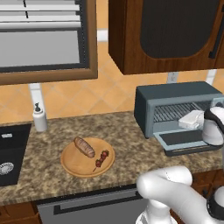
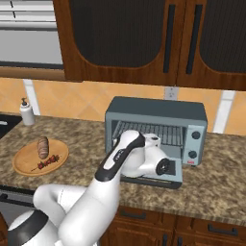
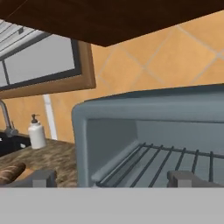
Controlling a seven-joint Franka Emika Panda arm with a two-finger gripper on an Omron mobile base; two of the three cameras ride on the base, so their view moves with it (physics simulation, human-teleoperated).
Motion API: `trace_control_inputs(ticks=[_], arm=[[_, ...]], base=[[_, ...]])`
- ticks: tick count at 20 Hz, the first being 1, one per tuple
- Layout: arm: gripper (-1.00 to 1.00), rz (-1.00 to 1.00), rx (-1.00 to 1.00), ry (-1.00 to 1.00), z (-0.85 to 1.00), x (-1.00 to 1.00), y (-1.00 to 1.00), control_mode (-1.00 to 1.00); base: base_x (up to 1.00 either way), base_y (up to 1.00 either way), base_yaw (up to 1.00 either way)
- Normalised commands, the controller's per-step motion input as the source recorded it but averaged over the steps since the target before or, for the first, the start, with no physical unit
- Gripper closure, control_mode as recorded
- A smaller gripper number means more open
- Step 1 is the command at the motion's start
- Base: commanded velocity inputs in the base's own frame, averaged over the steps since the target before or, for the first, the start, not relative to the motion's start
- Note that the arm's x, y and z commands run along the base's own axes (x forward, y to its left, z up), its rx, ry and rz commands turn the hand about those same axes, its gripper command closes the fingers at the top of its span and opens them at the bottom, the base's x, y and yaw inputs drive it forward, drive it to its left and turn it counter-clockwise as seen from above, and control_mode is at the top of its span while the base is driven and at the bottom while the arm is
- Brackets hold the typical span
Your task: Pick up the kebab skewer and baguette bread, and place them inside the toaster oven. Close the toaster oven door and start by setting the timer.
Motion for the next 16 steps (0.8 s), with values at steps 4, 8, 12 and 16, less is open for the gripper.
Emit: trace_control_inputs(ticks=[4, 8, 12, 16], arm=[[-1.0, 0.0, -0.01, -0.03, 0.0, 0.29, -0.03, -1.0], [-1.0, 0.0, -0.01, 0.02, -0.02, 0.29, -0.16, -1.0], [-1.0, 0.0, 0.0, 0.0, -0.19, 0.3, -0.08, -1.0], [-1.0, 0.0, -0.02, 0.0, -0.35, 0.26, -0.01, -1.0]], base=[[0.0, 0.0, 0.0], [0.0, 0.0, 0.0], [0.0, 0.0, 0.0], [0.0, 0.0, 0.0]])
